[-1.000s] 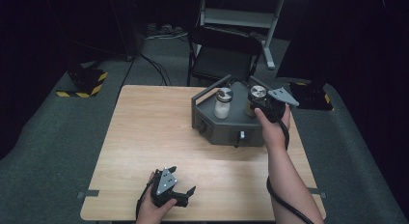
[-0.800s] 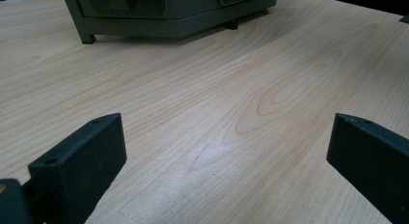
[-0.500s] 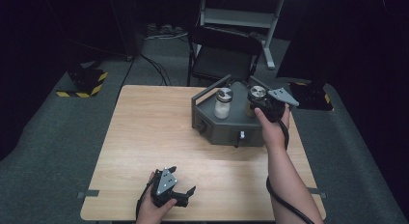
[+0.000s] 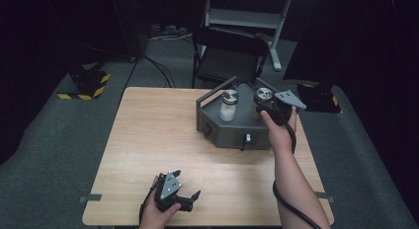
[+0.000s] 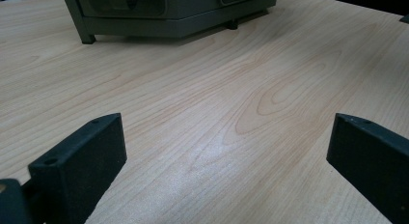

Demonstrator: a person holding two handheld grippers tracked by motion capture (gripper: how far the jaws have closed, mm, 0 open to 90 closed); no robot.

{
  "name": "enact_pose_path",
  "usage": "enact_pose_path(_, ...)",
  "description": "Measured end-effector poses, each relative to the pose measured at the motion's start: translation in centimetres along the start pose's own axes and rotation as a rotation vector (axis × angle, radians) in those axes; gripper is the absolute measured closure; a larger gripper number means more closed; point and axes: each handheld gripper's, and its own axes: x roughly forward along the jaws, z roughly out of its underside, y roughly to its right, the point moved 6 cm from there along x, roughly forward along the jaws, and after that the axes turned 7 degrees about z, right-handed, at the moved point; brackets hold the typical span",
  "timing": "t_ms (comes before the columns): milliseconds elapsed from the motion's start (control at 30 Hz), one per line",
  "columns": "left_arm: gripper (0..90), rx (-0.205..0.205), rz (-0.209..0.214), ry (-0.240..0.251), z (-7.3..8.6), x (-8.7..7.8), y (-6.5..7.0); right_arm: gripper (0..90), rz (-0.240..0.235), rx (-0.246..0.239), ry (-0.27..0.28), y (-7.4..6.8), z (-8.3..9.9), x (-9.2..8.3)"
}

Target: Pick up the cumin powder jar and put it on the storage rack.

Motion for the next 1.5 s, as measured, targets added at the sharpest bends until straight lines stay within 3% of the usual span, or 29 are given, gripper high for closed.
enact_pose_path(267, 0.6, 0.005, 0.0, -0.002, 0.0, 0.0, 0.0, 32.3, -0.001, 0.004, -0.02, 0.0, -0.4, 0.0)
enact_pose_path(467, 0.6, 0.003, 0.0, -0.001, 0.0, 0.0, 0.0, 19.6, -0.01, 0.005, -0.035, 0.0, -0.6, 0.0)
enact_pose_path(700, 0.6, 0.009, 0.003, -0.004, 0.0, 0.0, 0.0, 1.7, -0.008, 0.018, -0.015, -0.1, -0.5, -0.5)
enact_pose_path(1500, 0.6, 0.017, 0.002, -0.007, 0.0, 0.0, 0.0, 0.3, -0.033, -0.006, 0.008, -0.5, -0.8, -3.3)
